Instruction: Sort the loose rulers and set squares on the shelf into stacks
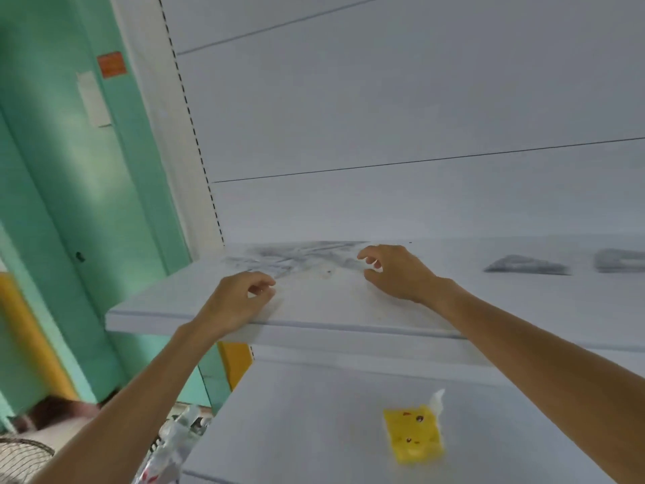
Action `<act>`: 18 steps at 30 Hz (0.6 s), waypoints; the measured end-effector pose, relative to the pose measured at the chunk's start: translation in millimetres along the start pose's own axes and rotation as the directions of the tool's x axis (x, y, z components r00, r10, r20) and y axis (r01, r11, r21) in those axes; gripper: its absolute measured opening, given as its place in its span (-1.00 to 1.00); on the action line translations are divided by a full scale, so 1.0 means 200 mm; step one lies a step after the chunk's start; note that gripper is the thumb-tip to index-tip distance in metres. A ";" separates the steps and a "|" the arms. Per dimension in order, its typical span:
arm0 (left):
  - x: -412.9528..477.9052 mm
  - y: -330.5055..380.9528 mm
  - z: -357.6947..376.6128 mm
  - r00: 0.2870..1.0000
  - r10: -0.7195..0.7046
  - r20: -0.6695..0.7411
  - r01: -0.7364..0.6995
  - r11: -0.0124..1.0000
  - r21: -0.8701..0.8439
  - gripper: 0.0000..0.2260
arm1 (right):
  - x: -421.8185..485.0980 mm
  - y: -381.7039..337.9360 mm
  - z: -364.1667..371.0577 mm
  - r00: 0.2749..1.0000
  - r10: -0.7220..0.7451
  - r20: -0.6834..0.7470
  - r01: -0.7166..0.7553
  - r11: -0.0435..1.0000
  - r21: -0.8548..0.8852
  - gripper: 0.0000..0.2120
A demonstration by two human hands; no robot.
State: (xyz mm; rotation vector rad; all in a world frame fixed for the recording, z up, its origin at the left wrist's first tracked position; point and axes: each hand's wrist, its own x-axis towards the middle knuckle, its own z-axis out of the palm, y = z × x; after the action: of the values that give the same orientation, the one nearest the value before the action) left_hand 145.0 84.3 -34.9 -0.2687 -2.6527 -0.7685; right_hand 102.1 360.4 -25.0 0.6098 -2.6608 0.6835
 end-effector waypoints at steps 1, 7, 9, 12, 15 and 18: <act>-0.01 -0.05 -0.04 1.000 -0.011 -0.015 0.011 1.000 0.002 -0.86 | 0.02 -0.03 0.03 1.000 -0.001 0.010 0.001 1.000 -0.001 -0.66; 0.04 -0.23 -0.10 0.998 -0.006 -0.059 0.006 1.000 -0.014 -0.87 | 0.15 -0.12 0.14 0.999 0.006 0.051 -0.003 0.999 -0.049 -0.66; 0.08 -0.25 -0.07 0.999 -0.002 -0.041 0.002 1.000 -0.010 -0.85 | 0.19 -0.11 0.16 0.998 -0.005 0.058 0.009 0.998 -0.059 -0.66; 0.16 -0.26 -0.04 1.000 0.007 -0.008 -0.007 1.000 0.005 -0.82 | 0.27 -0.08 0.15 0.999 -0.006 0.044 0.009 0.998 -0.066 -0.67; 0.27 -0.28 -0.03 0.999 0.034 0.003 -0.034 0.999 0.022 -0.82 | 0.38 -0.04 0.12 0.999 -0.003 0.036 0.007 0.996 -0.086 -0.69; 0.39 -0.31 -0.03 0.999 0.035 0.030 -0.037 0.998 0.054 -0.81 | 0.50 0.02 0.13 0.999 0.003 0.042 0.001 0.995 -0.098 -0.72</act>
State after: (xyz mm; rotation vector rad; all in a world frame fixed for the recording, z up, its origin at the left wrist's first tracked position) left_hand 59.0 36.6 -29.6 -0.3144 -2.6840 -0.6846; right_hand 10.1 317.4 -7.4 0.6029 -2.7143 0.5428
